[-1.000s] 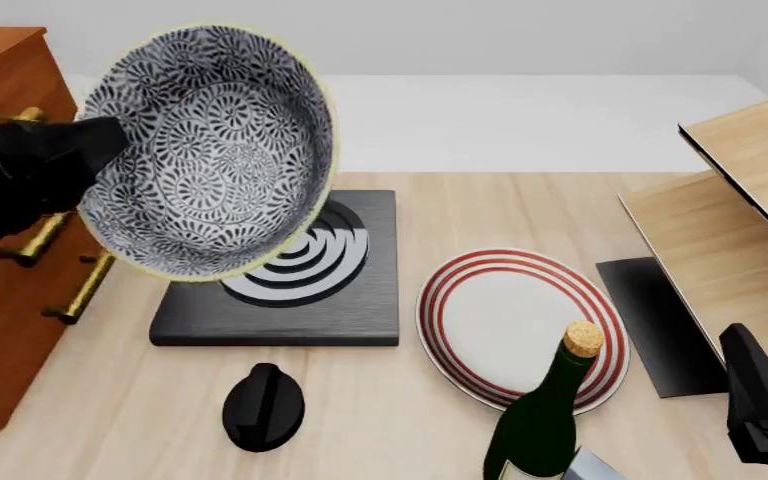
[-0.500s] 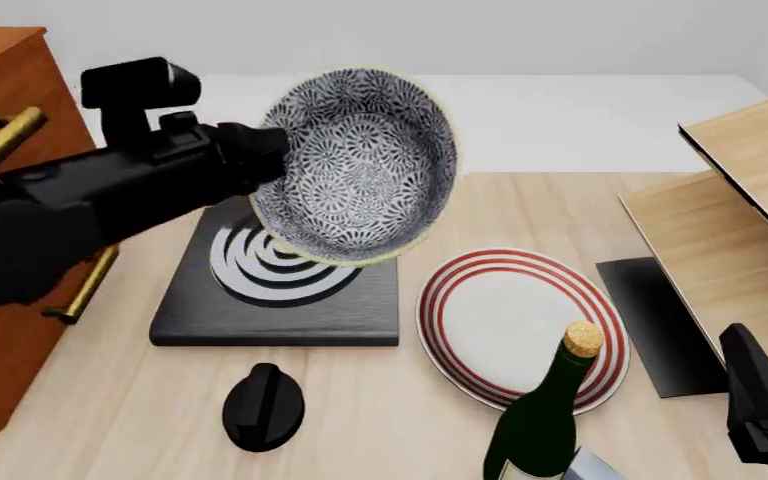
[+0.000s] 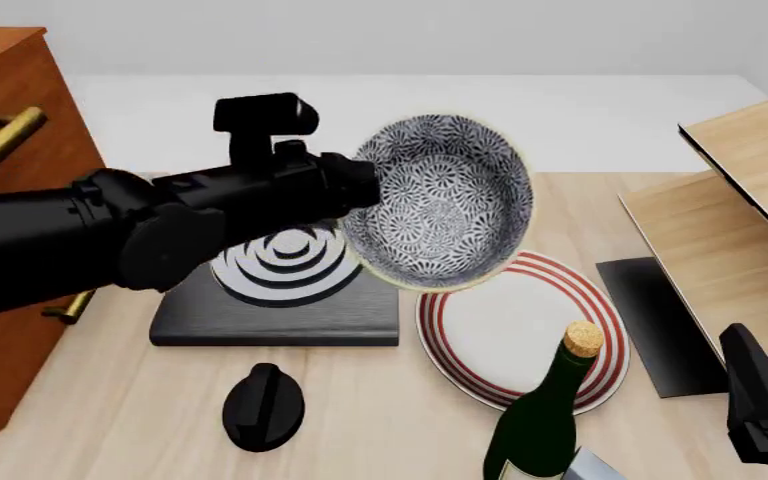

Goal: Pick up the akita bowl and put it on the plate.

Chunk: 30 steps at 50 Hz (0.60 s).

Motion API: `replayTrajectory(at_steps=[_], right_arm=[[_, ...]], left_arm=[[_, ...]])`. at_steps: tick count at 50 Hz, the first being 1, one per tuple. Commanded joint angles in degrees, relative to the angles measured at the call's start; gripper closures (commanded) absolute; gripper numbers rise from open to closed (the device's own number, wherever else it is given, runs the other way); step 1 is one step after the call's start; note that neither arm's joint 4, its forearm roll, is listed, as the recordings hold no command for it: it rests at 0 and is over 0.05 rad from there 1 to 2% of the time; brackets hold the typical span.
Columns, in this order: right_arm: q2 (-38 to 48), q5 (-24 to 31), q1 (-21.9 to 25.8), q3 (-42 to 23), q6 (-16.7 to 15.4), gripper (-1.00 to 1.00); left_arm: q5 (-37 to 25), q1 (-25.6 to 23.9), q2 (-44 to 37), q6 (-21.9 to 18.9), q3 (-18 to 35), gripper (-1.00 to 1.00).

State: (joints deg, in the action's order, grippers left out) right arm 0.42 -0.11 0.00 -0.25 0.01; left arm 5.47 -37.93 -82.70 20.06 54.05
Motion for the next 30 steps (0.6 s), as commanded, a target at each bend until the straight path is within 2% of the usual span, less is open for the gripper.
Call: replayTrajectory(at_steps=[1, 13, 30], right_arm=[[0.0, 0.0, 0.0, 0.0, 0.01, -1.0], [0.02, 0.0, 0.01, 0.0, 0.01, -1.0], [0.01, 0.0, 0.0, 0.0, -0.01, -1.0]], left_arm=[[3.3, -2.29, -3.25, 2.77, -0.04, 1.0], [8.23, -4.0, -7.7, 4.85, -2.09, 1.0], [11.58, -3.73, -12.43, 5.46, -1.24, 1.0]])
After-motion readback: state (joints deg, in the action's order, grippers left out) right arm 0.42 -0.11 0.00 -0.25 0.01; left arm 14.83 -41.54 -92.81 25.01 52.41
